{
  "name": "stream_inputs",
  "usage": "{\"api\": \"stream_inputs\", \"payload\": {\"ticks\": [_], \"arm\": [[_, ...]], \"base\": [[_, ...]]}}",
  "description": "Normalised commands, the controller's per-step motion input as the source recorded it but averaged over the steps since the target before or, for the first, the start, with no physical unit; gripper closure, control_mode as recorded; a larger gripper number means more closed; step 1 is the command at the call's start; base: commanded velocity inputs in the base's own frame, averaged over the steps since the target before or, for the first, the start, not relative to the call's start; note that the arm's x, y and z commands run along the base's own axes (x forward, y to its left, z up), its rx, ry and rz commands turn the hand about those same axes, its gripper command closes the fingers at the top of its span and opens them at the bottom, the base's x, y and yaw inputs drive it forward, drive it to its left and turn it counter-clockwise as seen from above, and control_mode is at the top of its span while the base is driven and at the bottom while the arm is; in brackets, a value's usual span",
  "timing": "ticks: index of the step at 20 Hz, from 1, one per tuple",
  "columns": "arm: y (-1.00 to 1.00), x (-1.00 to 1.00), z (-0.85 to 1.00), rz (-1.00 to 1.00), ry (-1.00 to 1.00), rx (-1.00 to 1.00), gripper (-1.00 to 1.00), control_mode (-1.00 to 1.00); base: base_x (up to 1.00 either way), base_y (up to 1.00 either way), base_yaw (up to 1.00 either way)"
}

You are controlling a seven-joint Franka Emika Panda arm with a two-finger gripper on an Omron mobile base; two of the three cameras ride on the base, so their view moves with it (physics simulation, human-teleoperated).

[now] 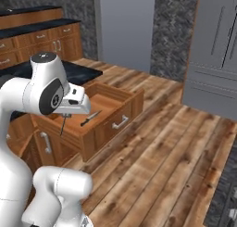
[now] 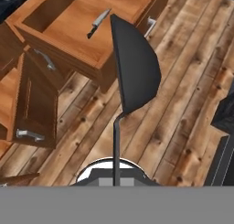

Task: Pick up the metallic utensils from the counter and place them in the open drawer. Make sure not to pick up any wooden utensils.

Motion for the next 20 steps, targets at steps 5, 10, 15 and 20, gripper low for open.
{"api": "stream_inputs", "payload": {"ticks": [5,10,15,20], "arm": [[0.00,0.00,0.00,0.00,0.00,0.00,1.00,1.00],[0.00,0.00,0.00,0.00,0.00,0.00,1.00,1.00],[0.00,0.00,0.00,0.00,0.00,0.00,1.00,1.00],[0.00,0.00,0.00,0.00,0.00,0.00,1.00,1.00]], "base": [[0.28,0.31,0.00],[0.45,0.43,0.00],[0.83,0.33,0.00],[0.86,0.20,0.00]]}}
